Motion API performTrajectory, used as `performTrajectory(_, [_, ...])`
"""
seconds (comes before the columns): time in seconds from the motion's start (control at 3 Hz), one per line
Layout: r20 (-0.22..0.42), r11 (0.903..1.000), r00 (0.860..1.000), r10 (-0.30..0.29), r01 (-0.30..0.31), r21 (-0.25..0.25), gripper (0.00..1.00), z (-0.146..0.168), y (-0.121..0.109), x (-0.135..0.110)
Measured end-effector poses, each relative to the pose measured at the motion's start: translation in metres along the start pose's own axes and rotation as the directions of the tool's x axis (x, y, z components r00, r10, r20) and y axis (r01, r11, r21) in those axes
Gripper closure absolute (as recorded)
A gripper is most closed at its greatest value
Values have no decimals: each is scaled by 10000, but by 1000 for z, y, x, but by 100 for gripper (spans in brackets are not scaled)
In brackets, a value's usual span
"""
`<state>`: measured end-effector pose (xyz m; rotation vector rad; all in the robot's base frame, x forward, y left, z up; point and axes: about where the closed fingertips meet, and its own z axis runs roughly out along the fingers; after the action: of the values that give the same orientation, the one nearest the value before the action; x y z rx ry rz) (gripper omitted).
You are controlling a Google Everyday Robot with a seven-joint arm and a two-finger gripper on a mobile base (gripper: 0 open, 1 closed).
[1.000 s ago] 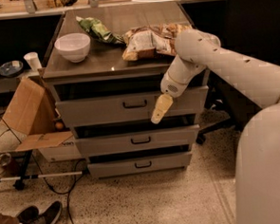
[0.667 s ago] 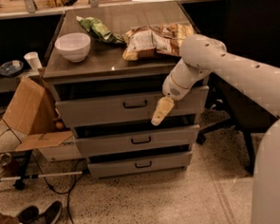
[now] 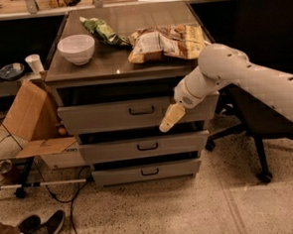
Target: Open top drawer
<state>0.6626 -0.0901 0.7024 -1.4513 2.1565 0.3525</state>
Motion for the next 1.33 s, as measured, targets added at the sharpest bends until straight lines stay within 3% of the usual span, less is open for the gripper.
performTrajectory(0.33, [293,9995,9995,-93,84,318,0,-4,-2,-4])
performTrajectory(0.67, [393,9992,9990,-220,207,328,0,-1,-5,-9])
performTrajectory(1.33, [-141,9991,9998,-126,121,-403,0,26,-12,-2])
